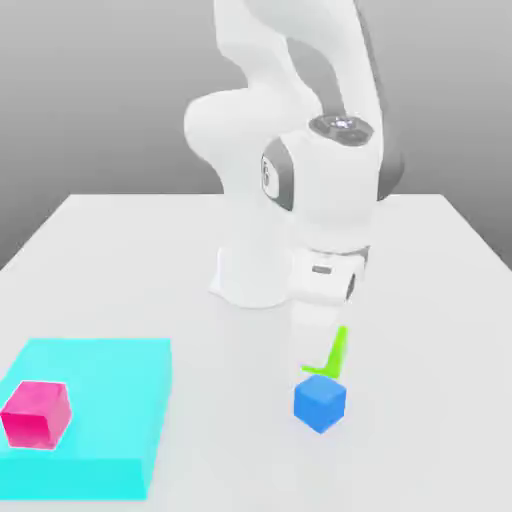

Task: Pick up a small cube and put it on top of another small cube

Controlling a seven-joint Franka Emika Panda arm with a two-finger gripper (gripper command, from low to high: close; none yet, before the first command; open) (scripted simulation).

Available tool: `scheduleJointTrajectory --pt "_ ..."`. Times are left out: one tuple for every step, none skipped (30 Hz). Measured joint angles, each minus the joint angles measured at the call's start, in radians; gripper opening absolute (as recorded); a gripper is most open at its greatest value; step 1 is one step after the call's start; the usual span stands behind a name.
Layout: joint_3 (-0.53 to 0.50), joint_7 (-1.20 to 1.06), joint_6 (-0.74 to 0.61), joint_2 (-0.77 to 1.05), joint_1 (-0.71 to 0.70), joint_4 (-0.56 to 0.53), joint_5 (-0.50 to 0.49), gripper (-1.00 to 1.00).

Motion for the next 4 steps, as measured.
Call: scheduleJointTrajectory --pt "0.019 -0.026 0.032 0.036 -0.007 0.001 0.037 -1.00" --pt "0.031 -0.048 0.057 0.063 -0.011 0.001 0.069 1.00" --pt "0.031 -0.048 0.057 0.063 -0.011 0.001 0.069 1.00" --pt "0.031 -0.048 0.057 0.063 -0.011 0.001 0.069 1.00"
